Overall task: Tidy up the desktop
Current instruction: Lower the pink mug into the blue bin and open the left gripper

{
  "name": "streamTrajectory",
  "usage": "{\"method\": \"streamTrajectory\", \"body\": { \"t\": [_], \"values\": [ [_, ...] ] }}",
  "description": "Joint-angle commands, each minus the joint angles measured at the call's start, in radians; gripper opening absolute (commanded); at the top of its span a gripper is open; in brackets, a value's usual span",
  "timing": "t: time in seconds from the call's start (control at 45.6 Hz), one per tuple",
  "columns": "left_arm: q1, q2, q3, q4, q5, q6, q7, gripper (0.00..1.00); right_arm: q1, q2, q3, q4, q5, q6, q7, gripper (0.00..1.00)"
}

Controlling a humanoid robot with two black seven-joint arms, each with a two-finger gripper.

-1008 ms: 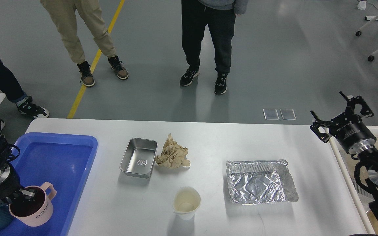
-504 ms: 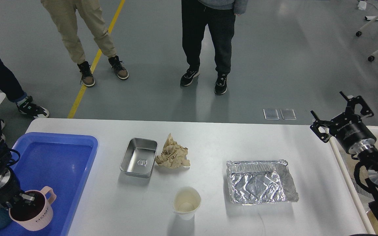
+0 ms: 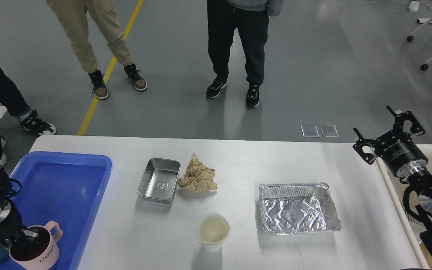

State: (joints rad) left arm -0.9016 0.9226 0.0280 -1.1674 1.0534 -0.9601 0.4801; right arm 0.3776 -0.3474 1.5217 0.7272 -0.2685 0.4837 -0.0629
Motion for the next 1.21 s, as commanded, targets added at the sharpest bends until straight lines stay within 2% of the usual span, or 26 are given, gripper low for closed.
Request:
{"method": "streamTrajectory", "body": {
  "t": [0.0,0.395,0.745,1.184],
  "values": [
    [0.001,-0.005,-0.01,0.015,-0.001,0.0,0.0,0.0,0.0,0.001,0.0,0.0,0.0,0.001,0.0,1.0],
    [0.003,-0.062,-0.037,0.092,-0.001,0.0,-0.003,0.0,0.0,0.002,0.0,0.0,0.0,0.001,0.0,1.0],
    [0.003,-0.07,-0.036,0.107,-0.003,0.0,-0.003,0.0,0.0,0.002,0.0,0.0,0.0,0.001,0.0,1.0],
    [0.03,-0.073,-0.036,0.109,-0.003,0.0,-0.003,0.1,-0.005,0.004,0.0,0.0,0.0,0.001,0.0,1.0]
  ]
}}
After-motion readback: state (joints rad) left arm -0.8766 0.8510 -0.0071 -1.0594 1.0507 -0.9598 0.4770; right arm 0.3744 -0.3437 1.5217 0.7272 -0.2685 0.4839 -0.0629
